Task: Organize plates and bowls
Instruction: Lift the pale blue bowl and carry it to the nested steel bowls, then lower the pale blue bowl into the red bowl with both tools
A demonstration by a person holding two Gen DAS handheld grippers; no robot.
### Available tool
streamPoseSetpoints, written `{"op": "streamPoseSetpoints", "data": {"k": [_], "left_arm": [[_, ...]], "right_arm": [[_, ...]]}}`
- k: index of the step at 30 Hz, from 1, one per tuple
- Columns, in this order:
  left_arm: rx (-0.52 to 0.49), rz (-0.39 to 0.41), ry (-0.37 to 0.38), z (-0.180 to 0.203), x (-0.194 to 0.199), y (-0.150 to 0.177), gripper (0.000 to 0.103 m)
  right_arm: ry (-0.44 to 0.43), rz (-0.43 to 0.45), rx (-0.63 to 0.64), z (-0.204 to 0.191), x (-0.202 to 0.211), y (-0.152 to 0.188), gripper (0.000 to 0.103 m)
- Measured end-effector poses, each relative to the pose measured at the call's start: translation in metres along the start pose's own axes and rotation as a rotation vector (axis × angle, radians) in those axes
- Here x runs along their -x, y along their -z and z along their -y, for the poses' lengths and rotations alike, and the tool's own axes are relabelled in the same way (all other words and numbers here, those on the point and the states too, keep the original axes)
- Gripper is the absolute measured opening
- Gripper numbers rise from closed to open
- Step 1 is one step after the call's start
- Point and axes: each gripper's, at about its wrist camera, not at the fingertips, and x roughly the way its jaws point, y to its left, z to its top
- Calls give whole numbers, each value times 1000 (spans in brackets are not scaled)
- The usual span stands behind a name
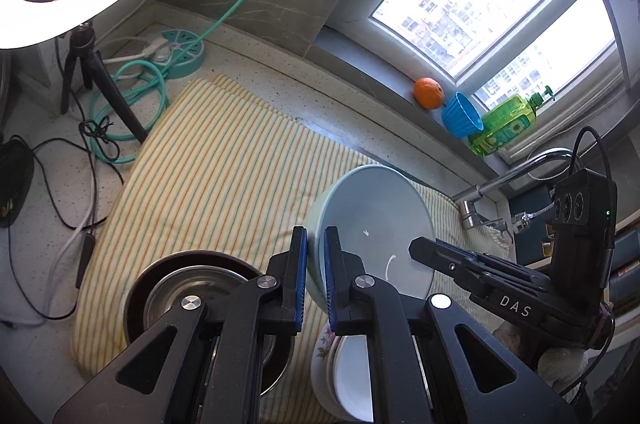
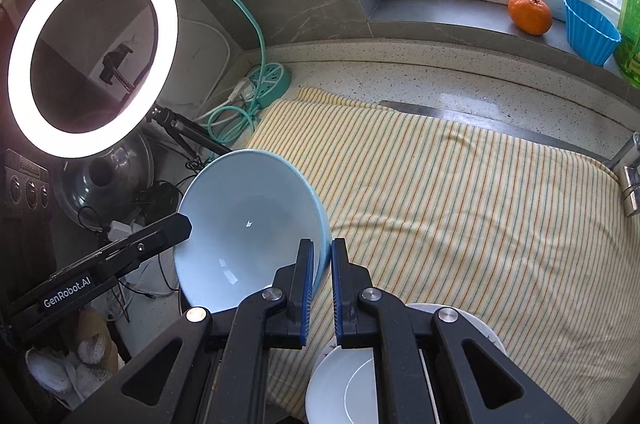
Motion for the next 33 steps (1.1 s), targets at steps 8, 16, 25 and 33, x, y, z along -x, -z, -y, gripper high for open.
{"op": "streamPoseSetpoints", "data": {"k": [8, 16, 25, 33], "left_arm": [[30, -5, -12, -25, 15, 12, 7], [74, -16, -31, -53, 24, 25, 7], [103, -26, -48, -79, 30, 36, 7], [122, -42, -52, -93, 30, 42, 7]], "right_arm": [[-16, -29, 20, -24, -12, 17, 8], [-25, -65, 46, -49, -31, 29, 8], [-27, -101, 66, -69, -51, 41, 8], [-17, -116, 78, -78, -61, 47, 8]]}}
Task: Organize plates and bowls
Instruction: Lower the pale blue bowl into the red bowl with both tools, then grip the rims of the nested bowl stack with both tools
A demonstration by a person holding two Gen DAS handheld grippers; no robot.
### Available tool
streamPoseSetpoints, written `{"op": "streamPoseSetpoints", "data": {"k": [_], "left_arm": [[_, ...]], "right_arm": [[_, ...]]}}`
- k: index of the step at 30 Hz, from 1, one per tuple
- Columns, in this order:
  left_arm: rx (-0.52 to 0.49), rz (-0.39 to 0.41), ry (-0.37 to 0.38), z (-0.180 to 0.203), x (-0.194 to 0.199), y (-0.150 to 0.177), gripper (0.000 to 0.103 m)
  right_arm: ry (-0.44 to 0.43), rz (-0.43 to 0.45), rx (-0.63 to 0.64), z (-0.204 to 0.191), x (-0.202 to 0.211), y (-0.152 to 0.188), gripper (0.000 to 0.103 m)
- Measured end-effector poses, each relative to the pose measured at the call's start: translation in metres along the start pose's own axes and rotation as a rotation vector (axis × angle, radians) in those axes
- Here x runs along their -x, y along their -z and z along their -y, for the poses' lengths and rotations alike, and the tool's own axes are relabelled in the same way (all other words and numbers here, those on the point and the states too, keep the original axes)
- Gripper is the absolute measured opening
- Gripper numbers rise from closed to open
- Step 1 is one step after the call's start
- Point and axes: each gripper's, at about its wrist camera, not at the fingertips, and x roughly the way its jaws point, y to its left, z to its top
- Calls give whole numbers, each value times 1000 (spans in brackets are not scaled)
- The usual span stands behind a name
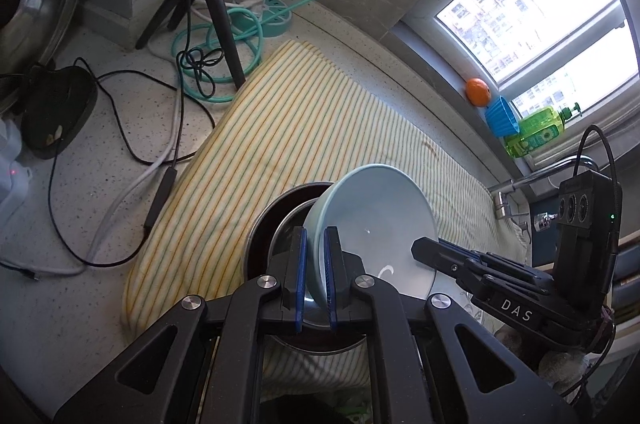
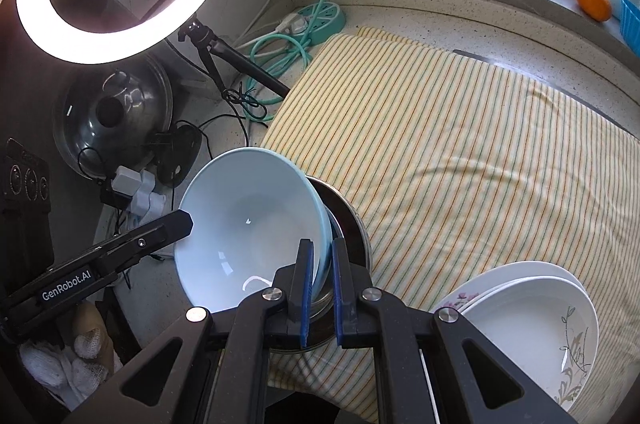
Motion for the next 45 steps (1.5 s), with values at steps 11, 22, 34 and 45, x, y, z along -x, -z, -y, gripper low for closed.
{"op": "streamPoseSetpoints", "data": {"k": [11, 22, 34, 45], "left_arm": [[8, -37, -10, -9, -12, 4, 7], [18, -62, -12, -15, -22, 7, 7], [19, -71, -19, -16, -27, 8, 7], [9, -74, -17, -16, -28, 8, 7]], "right_arm": [[20, -29, -1, -1, -14, 4, 8], [33, -54, -1, 1, -26, 7, 8], [35, -65, 3, 3, -32, 8, 8], [22, -72, 1, 4, -32, 7, 10]]}}
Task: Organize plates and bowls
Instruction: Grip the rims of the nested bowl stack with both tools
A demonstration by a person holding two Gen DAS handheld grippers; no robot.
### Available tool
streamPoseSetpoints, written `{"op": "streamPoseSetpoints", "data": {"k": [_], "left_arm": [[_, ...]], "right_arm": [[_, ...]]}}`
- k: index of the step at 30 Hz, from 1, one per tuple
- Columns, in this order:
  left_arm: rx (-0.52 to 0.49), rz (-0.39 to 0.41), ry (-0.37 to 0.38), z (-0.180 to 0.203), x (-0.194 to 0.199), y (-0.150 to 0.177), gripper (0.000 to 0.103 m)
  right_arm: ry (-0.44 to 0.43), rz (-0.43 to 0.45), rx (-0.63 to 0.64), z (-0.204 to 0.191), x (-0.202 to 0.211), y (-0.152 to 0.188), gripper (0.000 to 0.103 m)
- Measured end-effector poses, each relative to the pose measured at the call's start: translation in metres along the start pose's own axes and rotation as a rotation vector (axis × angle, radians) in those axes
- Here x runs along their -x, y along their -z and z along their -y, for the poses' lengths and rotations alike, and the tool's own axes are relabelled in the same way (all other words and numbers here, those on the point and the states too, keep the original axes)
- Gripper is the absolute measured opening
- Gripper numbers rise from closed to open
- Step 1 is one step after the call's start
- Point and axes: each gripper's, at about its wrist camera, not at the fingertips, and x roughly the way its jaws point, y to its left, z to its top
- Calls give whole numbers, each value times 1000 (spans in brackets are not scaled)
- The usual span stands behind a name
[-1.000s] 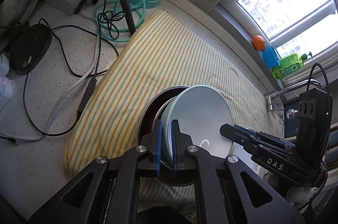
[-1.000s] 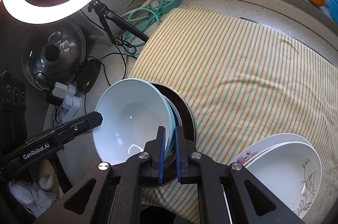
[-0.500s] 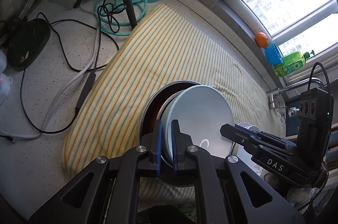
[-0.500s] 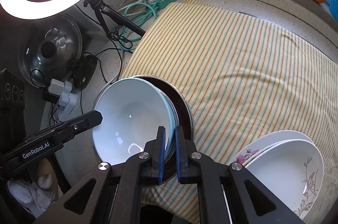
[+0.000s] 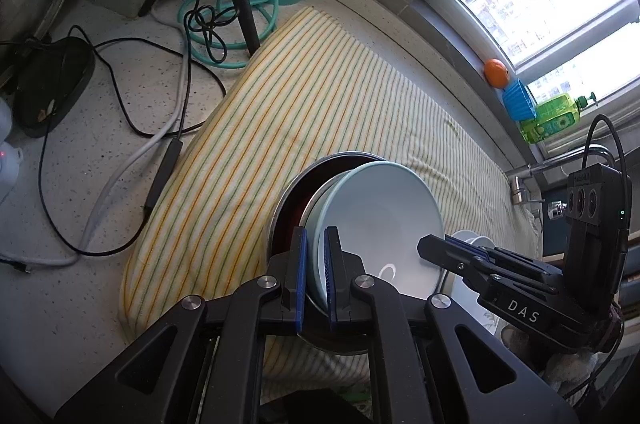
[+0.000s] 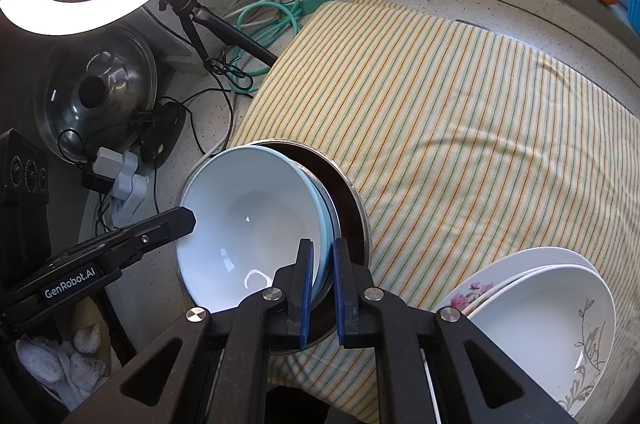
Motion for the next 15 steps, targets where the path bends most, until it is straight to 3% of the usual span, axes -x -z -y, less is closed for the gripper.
{"op": "streamPoseSetpoints", "data": {"k": [15], "left_arm": [[-49, 51, -26, 4, 14, 1, 7]], "right_arm": [[-6, 66, -15, 7, 25, 2, 11]]}}
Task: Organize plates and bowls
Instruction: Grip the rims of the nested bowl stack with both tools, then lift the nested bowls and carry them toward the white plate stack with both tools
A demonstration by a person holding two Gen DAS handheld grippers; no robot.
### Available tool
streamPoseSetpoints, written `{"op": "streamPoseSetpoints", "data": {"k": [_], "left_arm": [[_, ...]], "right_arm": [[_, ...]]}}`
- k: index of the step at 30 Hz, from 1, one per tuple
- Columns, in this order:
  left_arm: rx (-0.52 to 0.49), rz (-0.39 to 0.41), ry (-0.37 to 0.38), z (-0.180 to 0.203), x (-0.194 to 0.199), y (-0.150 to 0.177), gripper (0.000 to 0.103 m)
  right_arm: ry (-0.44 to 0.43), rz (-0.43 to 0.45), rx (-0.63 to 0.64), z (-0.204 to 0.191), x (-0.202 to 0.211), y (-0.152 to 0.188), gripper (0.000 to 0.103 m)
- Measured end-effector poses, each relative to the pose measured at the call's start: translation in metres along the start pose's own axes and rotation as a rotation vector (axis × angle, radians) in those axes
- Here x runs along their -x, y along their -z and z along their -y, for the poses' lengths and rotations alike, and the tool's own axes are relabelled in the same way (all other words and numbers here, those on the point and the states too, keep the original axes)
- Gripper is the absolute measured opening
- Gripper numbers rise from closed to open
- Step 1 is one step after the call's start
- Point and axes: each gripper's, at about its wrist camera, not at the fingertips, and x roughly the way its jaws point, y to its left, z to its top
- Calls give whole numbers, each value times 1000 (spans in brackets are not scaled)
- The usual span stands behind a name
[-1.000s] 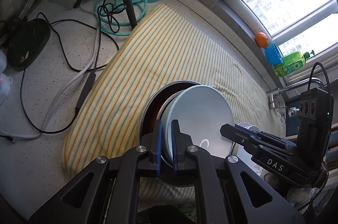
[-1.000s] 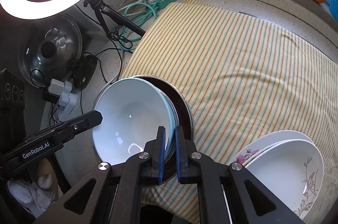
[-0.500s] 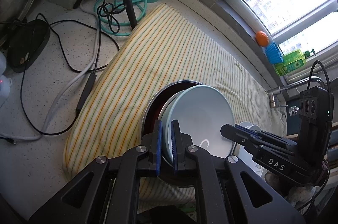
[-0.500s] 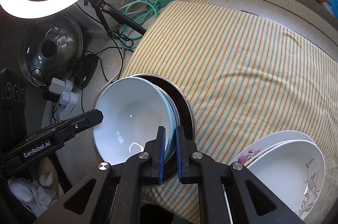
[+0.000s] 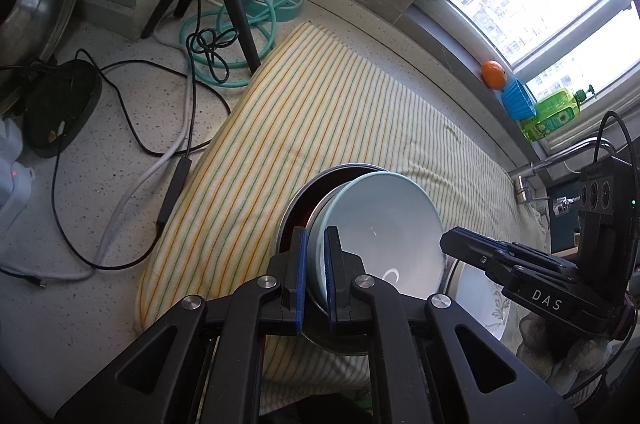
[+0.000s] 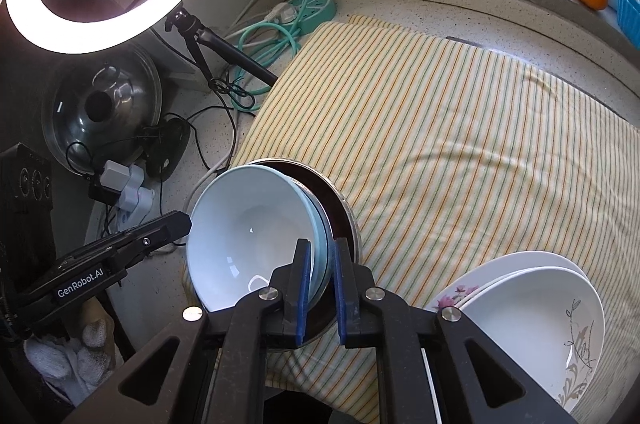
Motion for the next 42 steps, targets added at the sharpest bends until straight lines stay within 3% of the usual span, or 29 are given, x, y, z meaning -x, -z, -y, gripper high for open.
{"op": "streamPoseSetpoints", "data": {"k": [9, 16, 22, 33, 42], "left_arm": [[9, 79, -9, -9, 26, 8, 7], [50, 53, 4, -22, 23, 18, 7], [55, 17, 8, -24, 10, 20, 7], [53, 42, -29, -22, 8, 18, 7], [37, 14, -33, -20, -1, 17, 7]], "right_arm": [[-27, 113, -71, 20, 33, 13, 16], [11, 179, -110, 33, 48, 28, 16], [23, 140, -116, 35, 34, 31, 16], [11, 75, -79, 27, 7, 18, 16], [17, 49, -60, 23, -8, 16, 16]]}}
